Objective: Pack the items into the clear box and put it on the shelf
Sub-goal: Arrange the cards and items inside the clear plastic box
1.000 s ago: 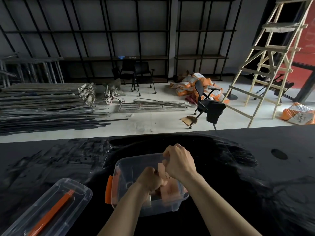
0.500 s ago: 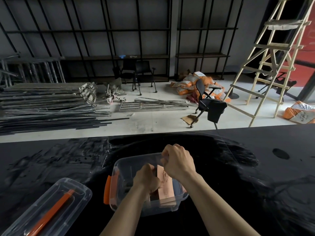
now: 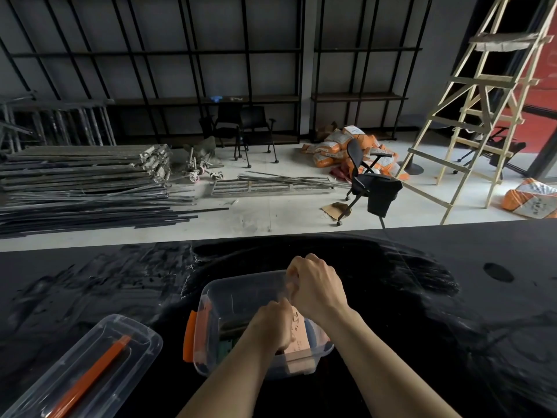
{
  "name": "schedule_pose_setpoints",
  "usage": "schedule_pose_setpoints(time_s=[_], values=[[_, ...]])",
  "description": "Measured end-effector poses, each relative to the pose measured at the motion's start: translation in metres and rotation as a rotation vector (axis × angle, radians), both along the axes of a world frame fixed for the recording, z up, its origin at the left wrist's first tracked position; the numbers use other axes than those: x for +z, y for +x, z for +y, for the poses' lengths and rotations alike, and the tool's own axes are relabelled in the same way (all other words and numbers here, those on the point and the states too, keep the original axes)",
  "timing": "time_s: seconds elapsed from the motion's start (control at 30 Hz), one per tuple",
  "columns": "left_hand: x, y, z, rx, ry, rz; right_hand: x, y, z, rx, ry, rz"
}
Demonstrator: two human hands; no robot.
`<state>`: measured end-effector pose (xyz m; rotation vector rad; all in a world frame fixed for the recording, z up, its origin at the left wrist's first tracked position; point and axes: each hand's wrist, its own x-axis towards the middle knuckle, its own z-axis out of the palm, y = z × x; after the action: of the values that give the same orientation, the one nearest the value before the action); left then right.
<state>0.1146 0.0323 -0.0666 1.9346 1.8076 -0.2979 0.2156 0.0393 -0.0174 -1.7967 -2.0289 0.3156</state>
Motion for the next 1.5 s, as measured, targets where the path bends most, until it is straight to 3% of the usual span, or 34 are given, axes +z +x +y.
schedule_pose_setpoints(time_s=[0.13, 0.3, 0.53, 1.03, 1.17, 1.3, 1.4, 1.5], values=[[0.0, 0.003, -0.003, -0.198, 0.103, 0.168, -0.004, 0.0, -0.003, 0.022, 0.055, -0.114], [0.011, -0.003, -0.005, -0.256, 0.264, 0.151, -0.012, 0.012, -0.003, 0.108, 0.043, -0.214], [0.008, -0.013, -0.003, -0.324, 0.237, 0.109, -0.027, 0.013, -0.007, 0.148, -0.159, -0.151], [0.007, -0.021, 0.007, -0.454, 0.181, 0.185, -0.034, 0.012, -0.005, 0.117, -0.123, -0.059], [0.021, -0.053, -0.001, -0.359, 0.182, 0.073, -0.024, -0.005, -0.007, 0.149, -0.076, -0.077], [0.034, -0.082, -0.006, -0.229, 0.367, -0.154, -0.009, -0.011, -0.01, 0.134, 0.176, -0.073], [0.039, -0.086, -0.007, -0.329, 0.43, -0.071, -0.002, -0.017, -0.012, 0.17, 0.265, -0.028], [0.041, -0.079, -0.01, -0.457, 0.413, 0.171, 0.003, -0.023, -0.016, 0.159, 0.18, 0.042]])
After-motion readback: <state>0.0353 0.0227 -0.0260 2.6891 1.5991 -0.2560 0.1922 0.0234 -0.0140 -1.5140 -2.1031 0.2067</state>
